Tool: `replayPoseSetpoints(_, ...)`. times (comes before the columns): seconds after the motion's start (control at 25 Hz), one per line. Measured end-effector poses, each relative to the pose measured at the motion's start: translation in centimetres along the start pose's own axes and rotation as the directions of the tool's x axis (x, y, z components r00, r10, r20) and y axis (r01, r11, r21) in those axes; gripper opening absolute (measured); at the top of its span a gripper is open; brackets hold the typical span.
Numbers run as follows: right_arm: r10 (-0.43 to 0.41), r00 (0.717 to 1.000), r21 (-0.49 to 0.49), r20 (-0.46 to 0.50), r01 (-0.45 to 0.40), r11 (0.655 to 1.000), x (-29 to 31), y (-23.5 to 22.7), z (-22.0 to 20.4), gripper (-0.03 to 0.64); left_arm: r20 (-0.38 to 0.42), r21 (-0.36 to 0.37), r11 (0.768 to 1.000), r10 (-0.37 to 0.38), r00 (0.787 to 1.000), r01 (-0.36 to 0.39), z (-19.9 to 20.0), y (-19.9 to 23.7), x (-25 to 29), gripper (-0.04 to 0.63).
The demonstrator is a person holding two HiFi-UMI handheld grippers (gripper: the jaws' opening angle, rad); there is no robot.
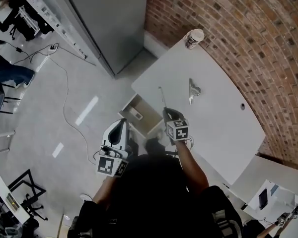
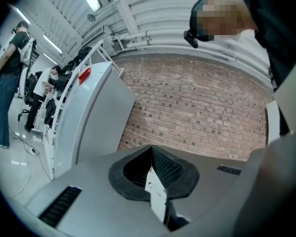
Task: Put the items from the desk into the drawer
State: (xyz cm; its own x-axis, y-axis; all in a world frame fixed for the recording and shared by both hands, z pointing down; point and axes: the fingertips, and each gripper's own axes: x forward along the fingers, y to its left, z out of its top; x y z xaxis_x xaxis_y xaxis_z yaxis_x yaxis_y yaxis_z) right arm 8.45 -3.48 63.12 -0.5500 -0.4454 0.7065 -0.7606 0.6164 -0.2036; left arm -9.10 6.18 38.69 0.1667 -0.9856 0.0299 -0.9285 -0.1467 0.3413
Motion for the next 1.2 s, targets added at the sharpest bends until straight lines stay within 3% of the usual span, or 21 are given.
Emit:
replayPoseSetpoints(0.28,0.088,0.995,-0.062,-0.052,-0.092,0.994,3.0,5.8,-0.3,0.060,0.001,-0.021,0.997,0.072,0.997,-0.072,-0.6,3.9,-1.6,0.005)
replayPoseSetpoints(0.6,0.137,0.981,-0.105,-0.136,-0.152,0.983,7.3,9.8,-3.1,0.060,-0.019,-0.035,0.994,0.100,0.995,-0.101,-1.4,7.5,-2.1,0.005)
replayPoseSetpoints(1.2,0.094,0.939,-0.076,-0.332,-0.126,0.989,14.8,8.5,-14.0,0.060,-0.102,-0.059,0.996,0.056,0.993,-0.062,-6.9,10.7,-0.2,0.005)
